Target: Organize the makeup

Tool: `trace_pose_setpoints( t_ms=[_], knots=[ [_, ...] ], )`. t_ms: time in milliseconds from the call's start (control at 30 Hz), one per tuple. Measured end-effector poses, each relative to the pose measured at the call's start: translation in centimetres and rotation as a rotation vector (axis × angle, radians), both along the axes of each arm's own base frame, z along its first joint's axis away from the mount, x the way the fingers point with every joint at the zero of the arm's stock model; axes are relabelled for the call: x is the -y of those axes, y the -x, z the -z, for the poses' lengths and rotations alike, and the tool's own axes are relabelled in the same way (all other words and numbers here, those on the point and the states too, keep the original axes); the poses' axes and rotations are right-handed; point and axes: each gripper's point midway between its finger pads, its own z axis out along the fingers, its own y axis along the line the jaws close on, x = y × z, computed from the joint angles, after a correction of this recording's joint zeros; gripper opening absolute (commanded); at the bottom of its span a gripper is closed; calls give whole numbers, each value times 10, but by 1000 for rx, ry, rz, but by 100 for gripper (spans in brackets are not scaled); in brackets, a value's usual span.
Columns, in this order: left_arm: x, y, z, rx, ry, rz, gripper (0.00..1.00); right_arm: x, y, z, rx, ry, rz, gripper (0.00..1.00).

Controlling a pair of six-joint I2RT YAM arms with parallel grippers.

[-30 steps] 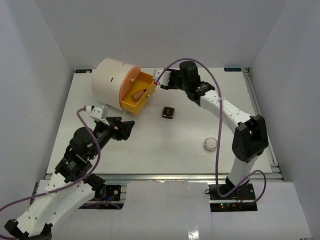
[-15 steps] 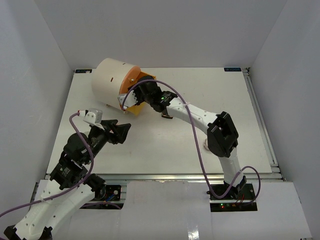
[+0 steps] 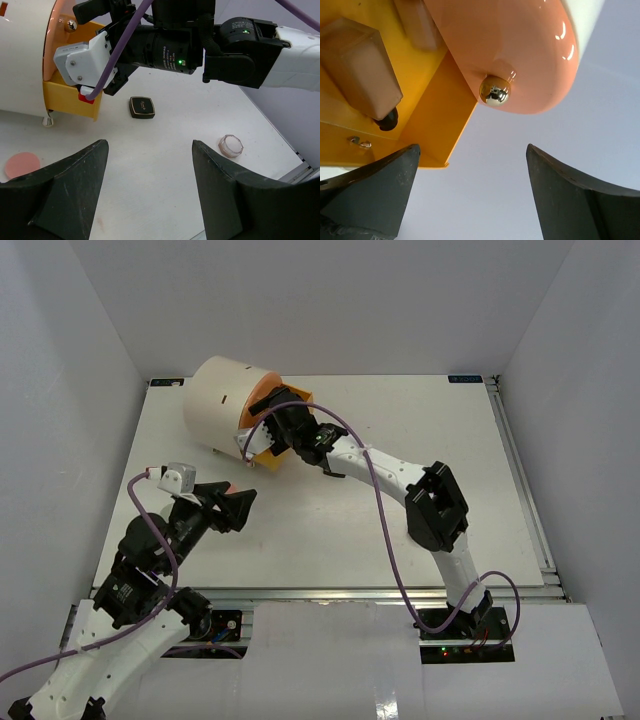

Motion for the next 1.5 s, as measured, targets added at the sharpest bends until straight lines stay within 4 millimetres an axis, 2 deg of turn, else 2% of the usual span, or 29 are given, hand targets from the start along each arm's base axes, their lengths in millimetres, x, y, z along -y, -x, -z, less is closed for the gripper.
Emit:
trace_pose_setpoints(
  t_ms=[200, 267, 367, 400, 467, 500, 533, 600, 667, 733, 800, 900, 933, 1000, 1067, 1200, 1333, 1433, 1500],
  knots=[
    [3, -1, 0, -6, -1, 9, 77, 4, 6, -14, -10, -31, 6, 91],
    [7, -3, 0, -15, -8, 25, 74, 9, 12, -29, -28, -74, 11, 88],
    [19, -11, 2, -43, -29, 55, 70, 24, 26, -57, -84, -180, 17, 76],
    [25, -14, 4, -57, -41, 70, 67, 32, 30, -67, -118, -241, 27, 68],
    [38, -22, 11, -90, -65, 105, 55, 56, 35, -86, -186, -366, 63, 33],
    [44, -26, 15, -106, -76, 121, 44, 70, 38, -95, -214, -421, 80, 20],
    [50, -30, 23, -133, -95, 139, 34, 82, 38, -101, -259, -503, 92, 14],
    [64, -40, 31, -173, -120, 171, 22, 115, 44, -96, -401, -643, 115, 8],
    [79, -54, 39, -215, -146, 194, 14, 152, 47, -79, -533, -750, 175, 8],
    [94, -71, 53, -271, -185, 213, 12, 181, 51, -53, -666, -843, 233, 8],
    [109, -91, 65, -318, -221, 220, 12, 194, 68, -10, -841, -884, 285, 9],
    [127, -121, 86, -380, -303, 224, 11, 199, 100, 49, -1090, -904, 331, 9],
    [134, -133, 91, -389, -329, 224, 11, 202, 112, 64, -1158, -907, 346, 9],
    [144, -155, 104, -402, -384, 218, 11, 209, 126, 76, -1248, -929, 365, 9],
    [150, -170, 121, -417, -442, 212, 11, 214, 129, 71, -1285, -971, 358, 10],
    [159, -197, 159, -436, -579, 189, 12, 219, 124, 44, -1260, -1042, 291, 11],
    [153, -213, 196, -449, -753, 162, 14, 217, 126, 33, -1259, -1060, 242, 12],
    [142, -222, 208, -440, -865, 127, 16, 216, 127, 32, -1269, -1060, 233, 15],
    [131, -230, 208, -424, -934, 83, 20, 216, 127, 32, -1271, -1062, 230, 17]
  ],
)
